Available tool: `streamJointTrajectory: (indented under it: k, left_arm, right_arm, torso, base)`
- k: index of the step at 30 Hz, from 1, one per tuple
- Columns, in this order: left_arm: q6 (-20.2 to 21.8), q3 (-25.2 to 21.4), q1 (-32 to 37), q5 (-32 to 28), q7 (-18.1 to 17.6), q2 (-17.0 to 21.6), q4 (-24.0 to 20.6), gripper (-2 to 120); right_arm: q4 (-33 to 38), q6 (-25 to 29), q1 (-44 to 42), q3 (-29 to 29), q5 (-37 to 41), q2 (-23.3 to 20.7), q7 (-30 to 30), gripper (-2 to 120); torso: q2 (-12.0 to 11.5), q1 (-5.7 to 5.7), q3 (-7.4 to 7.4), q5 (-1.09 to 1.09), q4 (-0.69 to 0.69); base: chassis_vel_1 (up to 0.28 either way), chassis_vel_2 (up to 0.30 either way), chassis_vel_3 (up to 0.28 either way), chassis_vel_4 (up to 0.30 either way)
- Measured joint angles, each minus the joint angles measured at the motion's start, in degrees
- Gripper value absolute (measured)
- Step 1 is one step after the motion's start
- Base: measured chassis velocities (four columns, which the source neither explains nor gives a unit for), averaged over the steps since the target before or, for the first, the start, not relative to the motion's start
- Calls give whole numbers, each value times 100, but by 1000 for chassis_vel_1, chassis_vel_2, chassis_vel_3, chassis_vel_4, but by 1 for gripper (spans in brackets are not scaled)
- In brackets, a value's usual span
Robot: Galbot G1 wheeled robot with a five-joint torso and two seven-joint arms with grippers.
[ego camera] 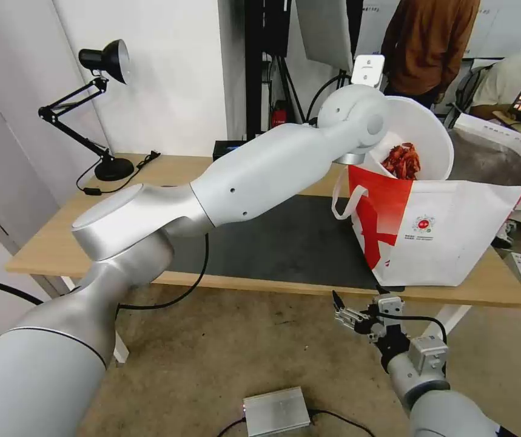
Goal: Pick up the trash from the table and place it into the takeout bag.
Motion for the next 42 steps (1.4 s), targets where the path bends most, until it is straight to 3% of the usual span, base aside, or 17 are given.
streamJointTrajectory:
  k: [19,23,25,28,36,40,42]
  left_arm:
    - [21,50,-117,-45,-14,4,-99,69]
    - [23,52,-132,-48,-15,4,-92,76]
    - [25,53,-146,-52,-25,4,-91,91]
    - [26,53,-146,-54,-41,4,-105,98]
    - [27,30,-80,-70,-115,76,-280,100]
    - [20,23,73,-182,-259,441,-659,100]
    - [-23,31,220,-188,-336,882,-1120,100]
  right_arm:
    - [0,0,0,0,0,0,0,100]
    - [0,0,0,0,0,0,0,100]
    - [0,0,0,0,0,0,0,100]
    - [0,0,0,0,0,0,0,100]
    - [0,0,0,0,0,0,0,100]
    - [0,0,0,0,0,0,0,100]
    - [0,0,0,0,0,0,0,100]
  torso:
    - [0,0,0,0,0]
    - [0,0,0,0,0]
    - [0,0,0,0,0]
    - [0,0,0,0,0]
    - [0,0,0,0,0]
    - [0,0,0,0,0]
    - [0,0,0,-2,0]
  base:
    - [0,0,0,0]
    - [0,0,0,0]
    - [0,0,0,0]
    - [0,0,0,0]
    - [0,0,0,0]
    - [0,0,0,0]
    - [0,0,0,0]
